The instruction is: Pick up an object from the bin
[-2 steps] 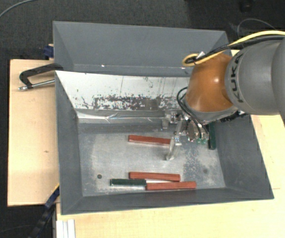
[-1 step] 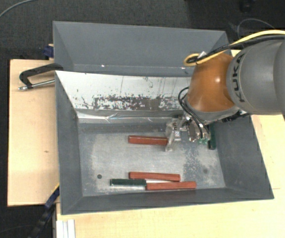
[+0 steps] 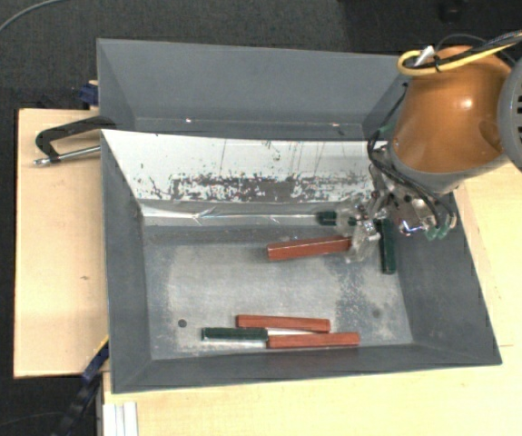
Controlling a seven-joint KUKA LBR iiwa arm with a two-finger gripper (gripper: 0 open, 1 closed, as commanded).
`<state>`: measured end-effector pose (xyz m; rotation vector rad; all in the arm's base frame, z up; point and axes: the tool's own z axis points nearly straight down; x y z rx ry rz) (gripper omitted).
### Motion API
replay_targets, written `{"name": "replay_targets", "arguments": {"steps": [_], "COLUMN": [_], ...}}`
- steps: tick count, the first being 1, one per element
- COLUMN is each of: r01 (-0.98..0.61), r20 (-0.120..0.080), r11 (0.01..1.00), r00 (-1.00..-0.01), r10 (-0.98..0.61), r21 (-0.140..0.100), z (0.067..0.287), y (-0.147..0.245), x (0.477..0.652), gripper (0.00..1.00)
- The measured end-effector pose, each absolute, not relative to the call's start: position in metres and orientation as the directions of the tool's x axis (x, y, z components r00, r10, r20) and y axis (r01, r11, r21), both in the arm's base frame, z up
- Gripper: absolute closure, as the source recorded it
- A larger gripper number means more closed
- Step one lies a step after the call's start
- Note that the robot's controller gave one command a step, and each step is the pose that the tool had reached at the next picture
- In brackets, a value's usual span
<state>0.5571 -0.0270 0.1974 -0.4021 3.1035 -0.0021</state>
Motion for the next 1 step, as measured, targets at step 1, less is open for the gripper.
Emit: {"name": "replay_targets", "arguments": {"steps": [1], "r01": [-0.422], "r20": [-0.014], "r11": [0.906], "r00": [-0.906], "r10": [-0.422], "r21": [-0.007], "z": [0.2998], "y": [-0.0414], "x": [0.5517], "gripper": [1.00]}}
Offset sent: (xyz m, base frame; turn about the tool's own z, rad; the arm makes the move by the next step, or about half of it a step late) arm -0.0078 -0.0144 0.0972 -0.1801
